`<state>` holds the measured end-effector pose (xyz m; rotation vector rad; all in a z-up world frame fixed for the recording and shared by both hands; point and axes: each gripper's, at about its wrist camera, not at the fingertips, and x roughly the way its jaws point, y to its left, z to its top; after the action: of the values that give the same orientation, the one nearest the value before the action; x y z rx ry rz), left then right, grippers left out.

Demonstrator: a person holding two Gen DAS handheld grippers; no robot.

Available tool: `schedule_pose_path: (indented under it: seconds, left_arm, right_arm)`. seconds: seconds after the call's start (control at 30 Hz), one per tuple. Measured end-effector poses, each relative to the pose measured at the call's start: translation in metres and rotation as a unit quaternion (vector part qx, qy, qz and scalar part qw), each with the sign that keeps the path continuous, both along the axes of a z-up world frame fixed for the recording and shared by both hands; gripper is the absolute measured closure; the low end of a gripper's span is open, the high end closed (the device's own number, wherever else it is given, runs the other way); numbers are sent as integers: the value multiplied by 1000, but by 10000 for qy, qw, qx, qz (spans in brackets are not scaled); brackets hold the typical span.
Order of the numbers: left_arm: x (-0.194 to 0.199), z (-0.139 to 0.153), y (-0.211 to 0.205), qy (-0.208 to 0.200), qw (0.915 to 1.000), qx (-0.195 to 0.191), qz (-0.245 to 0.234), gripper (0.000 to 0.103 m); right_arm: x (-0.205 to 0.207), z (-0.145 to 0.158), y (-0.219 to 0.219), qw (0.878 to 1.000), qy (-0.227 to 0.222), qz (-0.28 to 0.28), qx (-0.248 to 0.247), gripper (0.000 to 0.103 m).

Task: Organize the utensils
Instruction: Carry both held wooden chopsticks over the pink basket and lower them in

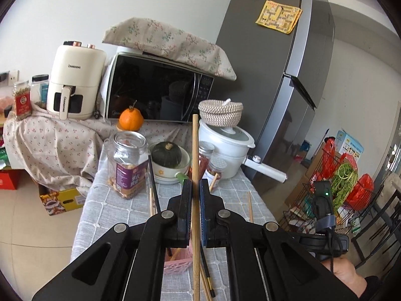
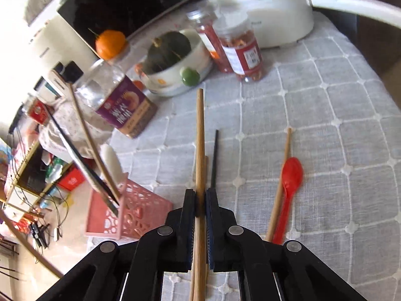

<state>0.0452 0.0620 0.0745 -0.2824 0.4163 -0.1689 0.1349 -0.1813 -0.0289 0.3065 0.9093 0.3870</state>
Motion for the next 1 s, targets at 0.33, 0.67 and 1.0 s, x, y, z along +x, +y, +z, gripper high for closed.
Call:
schedule_pose_path:
  seconds: [0.33,0.67,1.0]
  left_arm:
    - [7,5,6,-755,9949,95,655,97]
    - [39,-23,-1,-714,9931,422,825,97]
    - [45,-29,-8,-921,9891,696,910,97]
  right_arm:
    - [-40,48,-12,9929,-1047,-45,567,98]
    - [-36,45,-1,9918,-1230,67,351,98]
    - [-35,43,3,9922,-1214,74,283,98]
